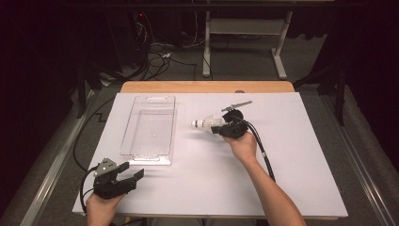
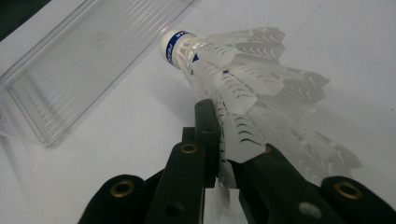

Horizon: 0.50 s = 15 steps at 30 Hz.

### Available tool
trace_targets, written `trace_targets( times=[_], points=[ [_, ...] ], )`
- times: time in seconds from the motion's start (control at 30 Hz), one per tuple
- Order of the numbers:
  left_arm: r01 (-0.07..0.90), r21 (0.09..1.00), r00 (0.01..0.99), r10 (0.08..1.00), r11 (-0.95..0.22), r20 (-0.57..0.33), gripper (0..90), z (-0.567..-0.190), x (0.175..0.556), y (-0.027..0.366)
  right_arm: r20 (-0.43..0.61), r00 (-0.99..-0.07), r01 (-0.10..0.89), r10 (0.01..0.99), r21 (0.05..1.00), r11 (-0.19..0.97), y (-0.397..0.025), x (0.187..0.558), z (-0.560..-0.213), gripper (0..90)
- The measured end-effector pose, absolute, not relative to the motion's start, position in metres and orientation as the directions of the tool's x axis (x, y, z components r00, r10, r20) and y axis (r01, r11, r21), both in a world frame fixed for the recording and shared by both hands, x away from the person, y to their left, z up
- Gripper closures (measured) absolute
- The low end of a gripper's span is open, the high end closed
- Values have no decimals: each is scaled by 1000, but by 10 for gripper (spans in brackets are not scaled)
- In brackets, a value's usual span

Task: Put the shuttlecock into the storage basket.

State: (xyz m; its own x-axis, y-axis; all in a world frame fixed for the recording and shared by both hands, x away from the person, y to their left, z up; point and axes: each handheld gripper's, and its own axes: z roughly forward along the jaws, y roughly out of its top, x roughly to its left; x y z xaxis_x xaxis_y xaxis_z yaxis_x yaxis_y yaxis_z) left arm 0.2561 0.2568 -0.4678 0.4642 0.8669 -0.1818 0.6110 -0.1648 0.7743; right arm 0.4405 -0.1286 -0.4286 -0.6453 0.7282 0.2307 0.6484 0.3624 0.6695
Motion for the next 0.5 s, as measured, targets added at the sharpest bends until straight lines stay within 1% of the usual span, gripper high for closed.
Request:
trace_targets(
  times=[0.5],
  points=[
    [611,775,463,867,-163,-182,332,-468,256,257,243,-655,644,716,674,361,-130,439,-420,894]
  ],
)
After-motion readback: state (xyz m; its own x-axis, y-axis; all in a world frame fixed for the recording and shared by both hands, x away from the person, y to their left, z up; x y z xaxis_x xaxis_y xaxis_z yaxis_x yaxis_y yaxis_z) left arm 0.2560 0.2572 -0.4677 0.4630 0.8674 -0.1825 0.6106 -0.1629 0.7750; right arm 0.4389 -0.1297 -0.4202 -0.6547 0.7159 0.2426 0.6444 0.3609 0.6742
